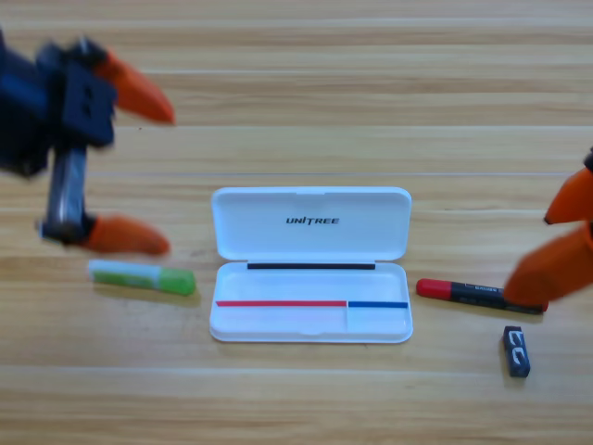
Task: Clean up eraser and pencils
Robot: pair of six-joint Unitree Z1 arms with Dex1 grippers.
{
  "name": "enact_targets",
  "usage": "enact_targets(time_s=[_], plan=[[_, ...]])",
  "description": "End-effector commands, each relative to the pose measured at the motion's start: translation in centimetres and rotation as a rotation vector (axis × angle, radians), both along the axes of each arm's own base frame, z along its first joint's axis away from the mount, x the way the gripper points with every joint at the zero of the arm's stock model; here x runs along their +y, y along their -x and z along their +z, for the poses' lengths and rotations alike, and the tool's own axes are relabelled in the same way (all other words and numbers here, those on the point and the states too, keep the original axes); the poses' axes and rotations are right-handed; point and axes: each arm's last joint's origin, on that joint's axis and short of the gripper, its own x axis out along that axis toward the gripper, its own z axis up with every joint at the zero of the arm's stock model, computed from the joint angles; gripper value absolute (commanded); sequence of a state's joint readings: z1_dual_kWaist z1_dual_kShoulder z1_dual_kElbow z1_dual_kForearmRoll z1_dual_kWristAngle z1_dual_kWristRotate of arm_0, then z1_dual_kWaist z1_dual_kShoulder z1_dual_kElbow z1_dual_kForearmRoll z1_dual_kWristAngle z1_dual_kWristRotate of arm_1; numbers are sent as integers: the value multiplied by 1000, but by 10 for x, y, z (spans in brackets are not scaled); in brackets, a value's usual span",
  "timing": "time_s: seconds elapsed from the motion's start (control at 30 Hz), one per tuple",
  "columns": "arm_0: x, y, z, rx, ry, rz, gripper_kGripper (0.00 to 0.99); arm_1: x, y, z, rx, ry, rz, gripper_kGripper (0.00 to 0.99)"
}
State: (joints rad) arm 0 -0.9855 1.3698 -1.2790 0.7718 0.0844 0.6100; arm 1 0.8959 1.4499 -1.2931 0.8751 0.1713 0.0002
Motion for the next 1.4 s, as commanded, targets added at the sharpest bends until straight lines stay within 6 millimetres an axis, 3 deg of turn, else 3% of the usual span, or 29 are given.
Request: enact_targets(time_s=[0.03, 0.17, 0.33, 0.73, 1.13, 1.27, 1.4], plan=[[2, -10, 7, -92, -95, 63, 990, 25, -52, -63, 166, 234, -308, 963], [14, -22, 15, -153, -156, 121, 990, 35, -68, -91, 171, 344, -438, 963], [25, -42, 7, -198, -272, 171, 989, 44, -78, -124, 217, 435, -519, 963], [29, -94, -40, -37, -409, 184, 982, 57, -91, -167, 272, 519, -671, 977], [8, -120, -109, 174, -518, 157, 980, 61, -97, -194, 335, 567, -730, 816], [2, -125, -131, 227, -532, 122, 973, 61, -97, -199, 351, 574, -734, 805], [-4, -131, -145, 243, -528, 105, 960, 63, -98, -205, 372, 580, -729, 623]])
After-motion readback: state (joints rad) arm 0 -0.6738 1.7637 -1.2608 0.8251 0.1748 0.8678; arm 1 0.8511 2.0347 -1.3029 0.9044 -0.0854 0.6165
